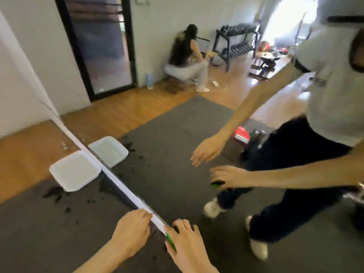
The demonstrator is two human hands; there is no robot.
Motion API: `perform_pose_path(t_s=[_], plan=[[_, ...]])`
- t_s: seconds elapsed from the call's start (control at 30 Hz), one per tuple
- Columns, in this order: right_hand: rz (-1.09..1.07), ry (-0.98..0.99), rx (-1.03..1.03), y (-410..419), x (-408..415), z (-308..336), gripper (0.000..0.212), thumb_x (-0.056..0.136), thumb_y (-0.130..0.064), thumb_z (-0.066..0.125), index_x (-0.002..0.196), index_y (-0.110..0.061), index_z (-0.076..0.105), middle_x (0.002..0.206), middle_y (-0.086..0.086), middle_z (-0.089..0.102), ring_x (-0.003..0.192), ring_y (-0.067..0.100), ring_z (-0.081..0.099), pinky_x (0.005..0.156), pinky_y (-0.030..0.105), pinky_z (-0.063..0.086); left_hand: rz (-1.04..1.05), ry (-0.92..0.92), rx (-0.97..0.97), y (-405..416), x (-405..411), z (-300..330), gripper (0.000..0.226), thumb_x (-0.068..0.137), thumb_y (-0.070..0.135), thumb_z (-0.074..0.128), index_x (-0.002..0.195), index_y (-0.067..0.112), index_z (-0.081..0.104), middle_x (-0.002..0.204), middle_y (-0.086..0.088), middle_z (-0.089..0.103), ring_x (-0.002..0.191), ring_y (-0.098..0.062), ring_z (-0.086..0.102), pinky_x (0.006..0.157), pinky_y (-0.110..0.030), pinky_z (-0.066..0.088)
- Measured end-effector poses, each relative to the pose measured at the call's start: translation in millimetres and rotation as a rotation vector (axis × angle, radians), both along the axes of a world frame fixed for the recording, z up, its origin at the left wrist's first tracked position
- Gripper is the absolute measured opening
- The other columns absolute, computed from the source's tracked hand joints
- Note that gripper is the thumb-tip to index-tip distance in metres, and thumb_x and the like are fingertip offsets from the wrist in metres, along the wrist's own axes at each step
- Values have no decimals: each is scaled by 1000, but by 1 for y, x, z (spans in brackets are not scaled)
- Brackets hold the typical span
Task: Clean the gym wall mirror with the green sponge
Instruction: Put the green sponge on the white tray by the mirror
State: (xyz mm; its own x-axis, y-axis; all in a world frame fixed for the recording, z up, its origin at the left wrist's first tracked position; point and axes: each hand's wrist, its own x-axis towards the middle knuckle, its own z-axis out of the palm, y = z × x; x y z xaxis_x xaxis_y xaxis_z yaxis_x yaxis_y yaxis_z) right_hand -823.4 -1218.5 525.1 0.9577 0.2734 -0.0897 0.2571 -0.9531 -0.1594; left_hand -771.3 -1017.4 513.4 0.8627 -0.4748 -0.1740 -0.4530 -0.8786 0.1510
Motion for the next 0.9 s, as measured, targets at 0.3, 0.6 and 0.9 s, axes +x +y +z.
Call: perform_pose_path(t_s=[0.3,0.6,0.9], plan=[[321,-70,-29,116,82,57,37,93,-42,66,128,-31,63,126,0,60,117,19,62,96,45,53,436,-7,21,134,13,67,34,99,28,53,131,20,63,128,4,62,120,-14,59,99,-26,43],[382,-186,-83,276,189,82,38,68,-41,89,102,-31,75,100,-3,68,89,17,70,67,35,60,600,4,29,291,99,95,39,105,27,40,140,22,57,141,3,57,131,-17,53,110,-32,41],[458,-251,-92,414,271,82,35,79,-38,83,111,-27,73,111,2,70,103,23,70,79,44,61,694,25,100,406,172,104,34,102,20,41,128,18,62,125,-2,62,117,-22,58,100,-32,43]])
